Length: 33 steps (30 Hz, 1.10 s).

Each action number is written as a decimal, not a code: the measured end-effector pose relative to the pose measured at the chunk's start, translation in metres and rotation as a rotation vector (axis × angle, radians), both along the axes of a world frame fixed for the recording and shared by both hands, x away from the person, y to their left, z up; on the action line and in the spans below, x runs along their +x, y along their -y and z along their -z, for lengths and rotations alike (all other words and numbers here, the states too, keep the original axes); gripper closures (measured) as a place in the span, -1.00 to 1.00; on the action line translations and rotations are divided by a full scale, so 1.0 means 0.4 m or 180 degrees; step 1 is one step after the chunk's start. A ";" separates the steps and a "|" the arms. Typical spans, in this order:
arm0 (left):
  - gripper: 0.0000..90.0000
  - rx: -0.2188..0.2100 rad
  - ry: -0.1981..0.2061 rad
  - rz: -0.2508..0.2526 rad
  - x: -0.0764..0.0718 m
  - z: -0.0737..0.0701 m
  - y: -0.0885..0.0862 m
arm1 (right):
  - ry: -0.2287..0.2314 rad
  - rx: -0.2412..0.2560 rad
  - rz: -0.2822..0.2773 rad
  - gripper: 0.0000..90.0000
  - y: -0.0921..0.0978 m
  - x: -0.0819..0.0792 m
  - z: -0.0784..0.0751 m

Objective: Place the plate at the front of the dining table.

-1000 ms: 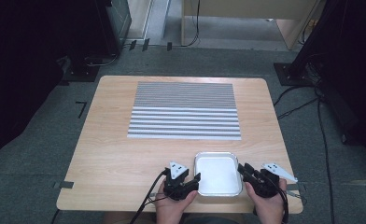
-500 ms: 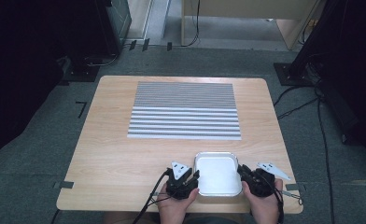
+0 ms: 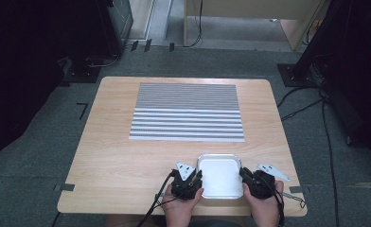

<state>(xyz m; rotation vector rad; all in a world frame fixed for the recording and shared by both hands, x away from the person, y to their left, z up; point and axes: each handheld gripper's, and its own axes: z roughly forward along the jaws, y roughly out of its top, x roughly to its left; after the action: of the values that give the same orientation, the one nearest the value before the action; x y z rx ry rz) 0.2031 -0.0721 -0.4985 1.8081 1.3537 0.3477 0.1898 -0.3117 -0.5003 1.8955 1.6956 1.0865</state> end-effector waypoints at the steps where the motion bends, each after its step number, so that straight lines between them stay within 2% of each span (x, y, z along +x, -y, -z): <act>1: 0.66 -0.0001 -0.0001 -0.0011 0.000 0.001 0.002 | 0.0001 -0.0016 -0.0004 0.83 -0.002 0.000 0.000; 5: 0.74 0.0055 0.0019 -0.0016 -0.004 0.000 0.011 | -0.0028 -0.0026 0.0008 0.87 -0.009 0.001 0.002; 10: 0.81 0.0097 0.0067 -0.0097 -0.008 0.001 0.021 | -0.0044 -0.0037 0.0094 0.92 -0.016 0.001 0.001; 14: 0.84 0.0111 0.0091 -0.0160 -0.008 0.001 0.024 | -0.0032 -0.0124 0.0158 0.94 -0.027 0.000 -0.001; 17: 0.85 0.0113 0.0096 -0.0184 -0.008 0.001 0.024 | -0.0044 -0.0057 0.0169 0.94 -0.025 0.001 -0.001; 22: 0.86 0.0066 0.0078 -0.0187 -0.006 0.001 0.022 | -0.0033 -0.0003 0.0186 0.95 -0.021 0.000 -0.002; 26: 0.91 -0.0068 0.0115 -0.0185 -0.009 -0.008 0.016 | 0.0007 0.0029 0.0218 0.97 -0.018 -0.003 -0.007; 28: 0.91 -0.0113 0.0073 -0.0156 -0.004 -0.009 0.013 | 0.0038 0.0056 0.0217 0.97 -0.013 -0.004 -0.007; 33: 0.90 -0.0122 0.0096 -0.0134 -0.006 -0.008 0.013 | 0.0032 0.0142 0.0297 0.99 -0.011 -0.006 -0.008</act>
<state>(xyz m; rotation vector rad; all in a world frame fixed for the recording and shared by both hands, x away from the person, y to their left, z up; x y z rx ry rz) 0.2007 -0.0774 -0.4955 1.7386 1.3701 0.3674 0.1874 -0.3074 -0.4971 1.9723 1.5731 1.1044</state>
